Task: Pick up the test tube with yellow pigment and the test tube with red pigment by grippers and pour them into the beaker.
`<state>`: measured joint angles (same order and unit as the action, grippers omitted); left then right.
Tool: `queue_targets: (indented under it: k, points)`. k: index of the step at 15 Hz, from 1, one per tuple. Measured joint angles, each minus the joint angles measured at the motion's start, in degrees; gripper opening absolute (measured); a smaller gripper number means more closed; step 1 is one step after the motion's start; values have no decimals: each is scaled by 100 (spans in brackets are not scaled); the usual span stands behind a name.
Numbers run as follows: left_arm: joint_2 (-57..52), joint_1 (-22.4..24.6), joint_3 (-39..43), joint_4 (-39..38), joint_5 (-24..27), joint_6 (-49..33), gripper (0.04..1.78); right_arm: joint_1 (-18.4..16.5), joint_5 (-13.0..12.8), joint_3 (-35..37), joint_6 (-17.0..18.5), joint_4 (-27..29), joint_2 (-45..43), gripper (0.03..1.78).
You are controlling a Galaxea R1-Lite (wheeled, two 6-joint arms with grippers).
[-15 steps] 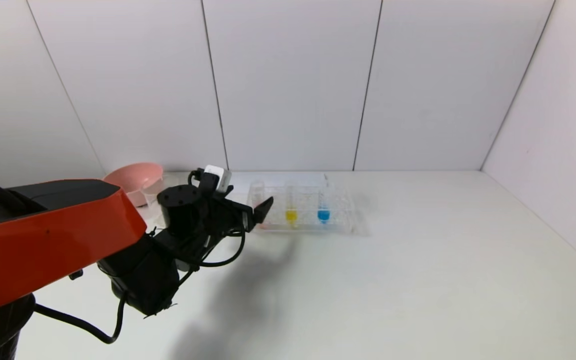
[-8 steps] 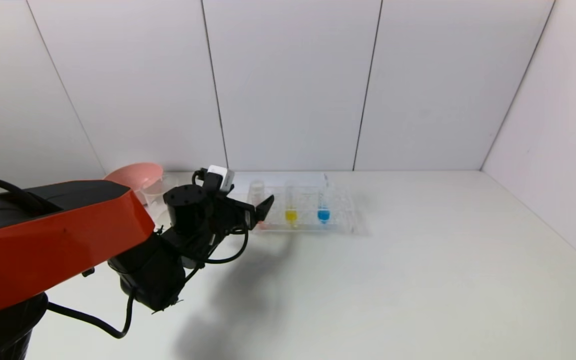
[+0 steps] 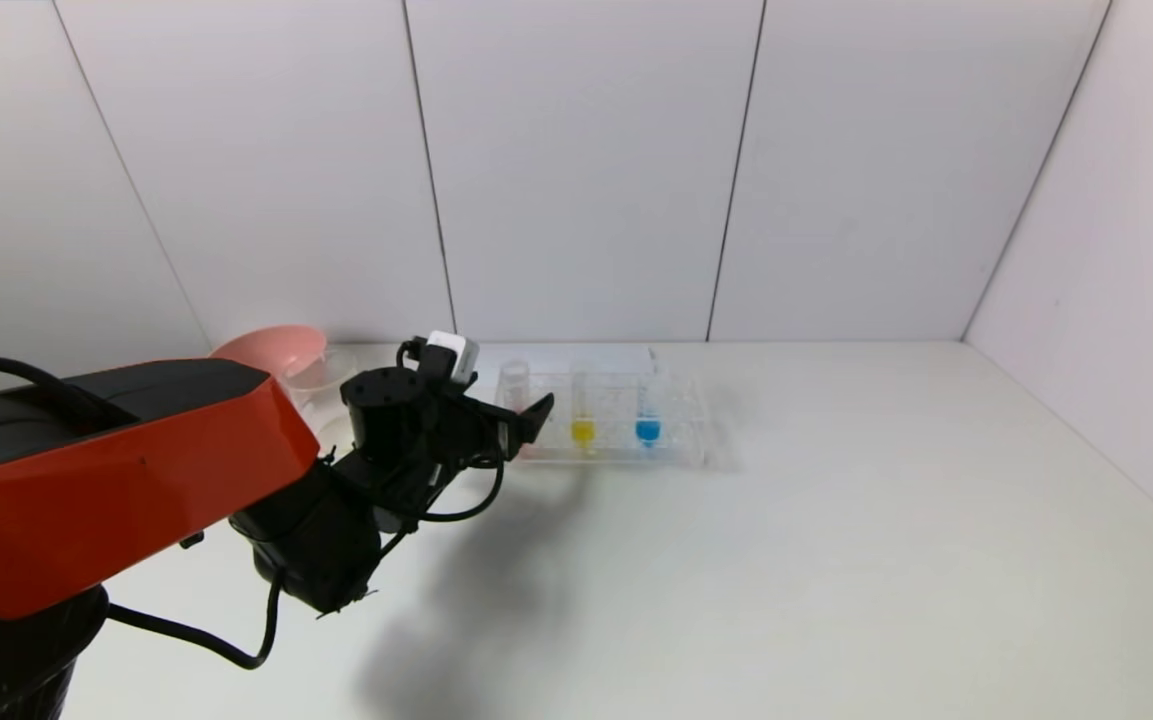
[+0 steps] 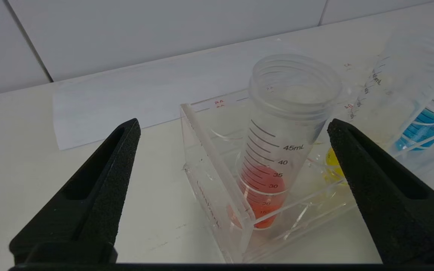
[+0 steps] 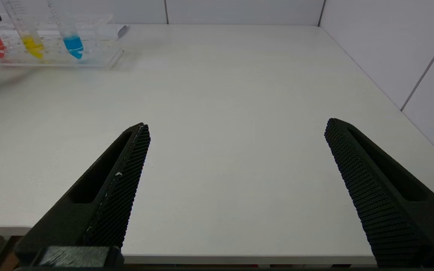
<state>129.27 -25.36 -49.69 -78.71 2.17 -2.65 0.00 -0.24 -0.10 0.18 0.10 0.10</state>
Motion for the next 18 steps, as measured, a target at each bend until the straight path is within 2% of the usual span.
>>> queue_targets:
  k: [2, 4, 8, 9, 18]
  points:
    - [9, -52, -67, 9, 11, -13, 156, 0, -2, 0, 0, 0, 0, 170]
    - [17, -82, -111, 9, 17, -18, 131, 0, -2, 0, 0, 0, 0, 170]
    - [22, -94, -130, 9, 22, -20, 57, 0, -2, 0, 0, 0, 0, 170]
    - [24, -96, -130, 9, 22, -20, 48, 0, -2, 0, 0, 0, 0, 170]
    - [-24, -90, -105, -20, 22, -20, 45, 0, 0, 0, 0, 0, 0, 170]
